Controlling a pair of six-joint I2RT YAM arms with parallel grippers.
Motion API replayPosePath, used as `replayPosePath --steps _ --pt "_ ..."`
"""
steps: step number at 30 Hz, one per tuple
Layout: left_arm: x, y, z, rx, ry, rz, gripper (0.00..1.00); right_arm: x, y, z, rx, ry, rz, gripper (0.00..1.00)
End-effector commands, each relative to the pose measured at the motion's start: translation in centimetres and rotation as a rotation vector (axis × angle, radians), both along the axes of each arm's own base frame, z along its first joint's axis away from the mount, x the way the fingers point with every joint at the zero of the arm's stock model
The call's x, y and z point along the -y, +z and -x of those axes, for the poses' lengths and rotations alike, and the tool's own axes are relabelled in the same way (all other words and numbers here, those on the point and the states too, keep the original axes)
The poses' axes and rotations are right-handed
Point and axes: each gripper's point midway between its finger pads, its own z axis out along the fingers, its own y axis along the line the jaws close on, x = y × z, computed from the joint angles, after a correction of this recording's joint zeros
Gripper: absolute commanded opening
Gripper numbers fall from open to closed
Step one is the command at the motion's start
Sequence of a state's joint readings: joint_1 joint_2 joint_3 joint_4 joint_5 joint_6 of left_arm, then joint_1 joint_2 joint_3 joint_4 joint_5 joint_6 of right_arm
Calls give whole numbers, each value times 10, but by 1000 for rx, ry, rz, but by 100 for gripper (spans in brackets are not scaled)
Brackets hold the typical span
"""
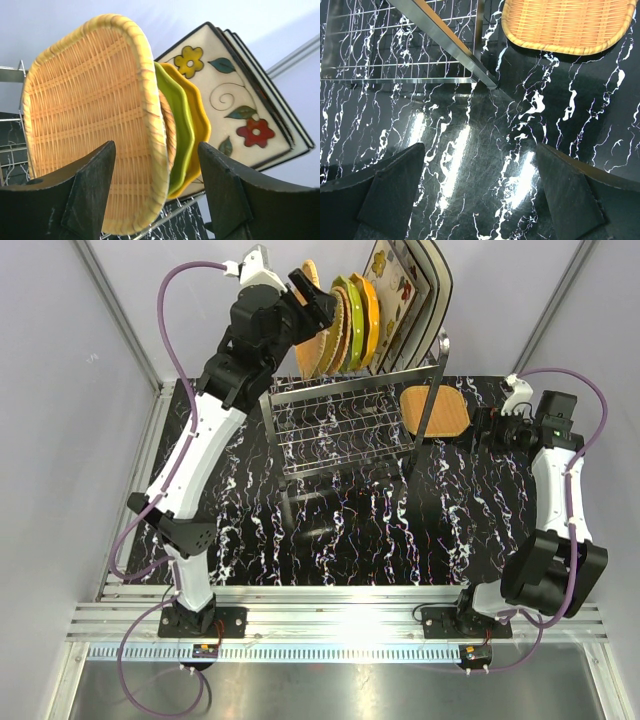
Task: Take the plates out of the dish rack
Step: Grab a plate with the left arm
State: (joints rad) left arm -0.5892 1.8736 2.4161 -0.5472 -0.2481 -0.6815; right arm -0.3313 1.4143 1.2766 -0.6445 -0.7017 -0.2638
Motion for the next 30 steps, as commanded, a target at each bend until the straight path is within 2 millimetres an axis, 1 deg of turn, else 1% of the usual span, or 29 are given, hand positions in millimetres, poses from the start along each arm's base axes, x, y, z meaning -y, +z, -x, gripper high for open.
replayPosePath --steps 1,7,14,18,21,23,26,30 --pt "-10 26 -6 90 50 10 68 -5 27 1 67 11 -12 100" --pt "-6 14 -14 76 51 -16 67 -5 27 0 67 6 -14 100" --pt "-6 11 -18 87 61 -49 60 -6 26 1 65 2 -19 100" --pt "-8 9 -19 89 69 -77 53 -6 28 0 65 -2 -27 99" --pt "-10 10 -18 95 73 -96 49 -6 29 0 67 -5 -32 100" --pt "-12 11 -16 100 74 -109 45 -6 30 0 69 -5 -32 100" --pt "-16 16 -12 113 79 -121 42 -7 29 0 66 -7 -35 100" --pt "-26 23 -6 128 100 -144 40 -7 34 -1 75 -9 -38 100"
